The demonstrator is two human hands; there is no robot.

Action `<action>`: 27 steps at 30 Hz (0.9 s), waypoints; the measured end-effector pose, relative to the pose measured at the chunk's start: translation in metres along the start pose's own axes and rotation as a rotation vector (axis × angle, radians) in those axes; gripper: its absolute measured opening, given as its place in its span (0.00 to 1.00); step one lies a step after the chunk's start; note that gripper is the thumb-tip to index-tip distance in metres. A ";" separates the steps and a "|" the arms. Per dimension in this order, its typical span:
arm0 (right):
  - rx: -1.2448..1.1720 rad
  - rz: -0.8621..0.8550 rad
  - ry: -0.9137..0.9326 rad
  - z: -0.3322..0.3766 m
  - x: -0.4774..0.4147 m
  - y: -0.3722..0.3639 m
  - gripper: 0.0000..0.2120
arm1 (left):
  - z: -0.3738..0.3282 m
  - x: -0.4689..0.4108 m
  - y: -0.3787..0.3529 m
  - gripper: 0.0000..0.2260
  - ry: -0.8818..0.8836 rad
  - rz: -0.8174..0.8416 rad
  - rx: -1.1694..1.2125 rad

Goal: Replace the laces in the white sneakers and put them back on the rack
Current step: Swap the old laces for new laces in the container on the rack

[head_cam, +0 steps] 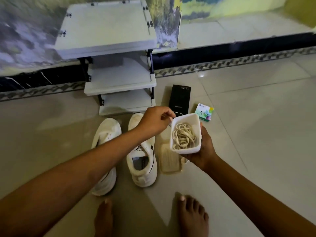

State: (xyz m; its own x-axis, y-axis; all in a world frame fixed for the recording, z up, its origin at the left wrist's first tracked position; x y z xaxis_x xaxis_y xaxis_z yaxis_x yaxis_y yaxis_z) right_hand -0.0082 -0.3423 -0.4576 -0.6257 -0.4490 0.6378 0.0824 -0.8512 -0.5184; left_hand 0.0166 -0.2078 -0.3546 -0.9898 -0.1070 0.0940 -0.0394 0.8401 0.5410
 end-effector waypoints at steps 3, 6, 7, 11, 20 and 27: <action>-0.005 0.053 0.035 0.008 0.008 -0.033 0.21 | -0.031 0.017 0.006 0.15 -0.038 0.277 -0.208; 0.049 0.143 0.076 0.017 0.018 -0.071 0.24 | -0.047 0.030 0.024 0.23 -0.069 0.367 -0.398; 0.069 0.172 0.085 0.019 0.020 -0.080 0.24 | -0.050 0.032 0.030 0.24 -0.080 0.371 -0.435; 0.147 0.232 0.100 0.020 0.029 -0.111 0.24 | -0.056 0.040 0.053 0.27 -0.114 0.345 -0.529; 0.173 0.236 0.135 0.004 0.015 -0.140 0.19 | -0.035 0.035 0.055 0.22 -0.195 0.320 -0.671; 0.197 0.222 0.125 -0.004 0.001 -0.143 0.20 | -0.016 0.019 0.067 0.12 -0.177 0.247 -0.612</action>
State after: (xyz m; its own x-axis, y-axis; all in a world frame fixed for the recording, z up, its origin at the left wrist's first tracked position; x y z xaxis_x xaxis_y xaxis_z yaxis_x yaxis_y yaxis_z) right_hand -0.0240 -0.2196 -0.3853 -0.6648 -0.6035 0.4402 0.3688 -0.7777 -0.5091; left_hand -0.0024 -0.1621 -0.3033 -0.9693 0.1819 0.1655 0.2235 0.3713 0.9012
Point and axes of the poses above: each hand's wrist, its own x-axis away from the middle knuckle, its own y-axis out of the back of the hand, z = x × y, the point moved 9 cm from there along -x, towards the middle knuckle, and after that the axes turned 9 degrees about x, right-handed, at the moved point
